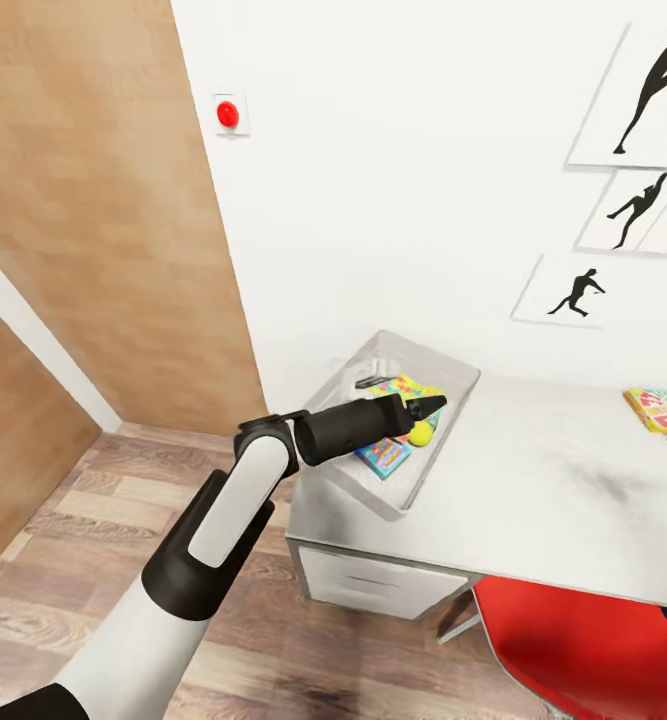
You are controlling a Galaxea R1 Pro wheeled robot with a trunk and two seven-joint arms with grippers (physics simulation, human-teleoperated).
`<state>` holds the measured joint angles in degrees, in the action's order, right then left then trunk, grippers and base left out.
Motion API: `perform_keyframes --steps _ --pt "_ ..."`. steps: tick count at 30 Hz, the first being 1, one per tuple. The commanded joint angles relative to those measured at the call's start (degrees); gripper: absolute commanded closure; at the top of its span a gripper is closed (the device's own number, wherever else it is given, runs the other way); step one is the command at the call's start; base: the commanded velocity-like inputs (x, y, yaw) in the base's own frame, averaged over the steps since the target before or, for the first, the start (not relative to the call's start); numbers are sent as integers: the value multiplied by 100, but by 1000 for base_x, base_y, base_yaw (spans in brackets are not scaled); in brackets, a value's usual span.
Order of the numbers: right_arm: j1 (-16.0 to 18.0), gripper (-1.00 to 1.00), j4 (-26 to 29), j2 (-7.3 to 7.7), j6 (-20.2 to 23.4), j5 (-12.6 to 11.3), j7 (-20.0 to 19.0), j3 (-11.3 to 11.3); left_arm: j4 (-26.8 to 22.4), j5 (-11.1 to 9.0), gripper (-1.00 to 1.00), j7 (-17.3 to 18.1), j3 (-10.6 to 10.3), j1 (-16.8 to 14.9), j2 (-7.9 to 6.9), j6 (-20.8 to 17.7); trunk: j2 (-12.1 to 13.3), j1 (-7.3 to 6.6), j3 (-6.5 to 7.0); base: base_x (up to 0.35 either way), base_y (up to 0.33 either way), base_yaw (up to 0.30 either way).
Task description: Put all the toys in the child's room - the three board games (two on the bed and one on the table), the two jigsaw puzzles on the table, and the tennis ball on the table - inside the toy box on the table in the child's room.
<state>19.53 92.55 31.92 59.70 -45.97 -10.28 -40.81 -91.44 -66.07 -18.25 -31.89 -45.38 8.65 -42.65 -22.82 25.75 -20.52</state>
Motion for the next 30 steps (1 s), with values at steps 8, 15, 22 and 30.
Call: perform_keyframes --steps 8,15,22,30 --pt "-48 -100 0 24 30 75 -214 -22 -13 -91 -100 -98 -65 90 -11 94 -11 3 -10 0 0 -277" --pt "-58 -100 0 15 30 78 -247 12 -14 -121 -100 -65 -5 211 -36 126 -11 3 -10 0 0 -284" --pt "-62 -100 0 -20 30 79 -251 97 -14 -143 -100 -80 71 341 -47 148 -11 3 -10 0 0 -286" --pt "-57 -100 0 -26 30 81 -247 143 -14 -134 -100 -102 82 355 -58 150 -11 3 -10 0 0 -287"
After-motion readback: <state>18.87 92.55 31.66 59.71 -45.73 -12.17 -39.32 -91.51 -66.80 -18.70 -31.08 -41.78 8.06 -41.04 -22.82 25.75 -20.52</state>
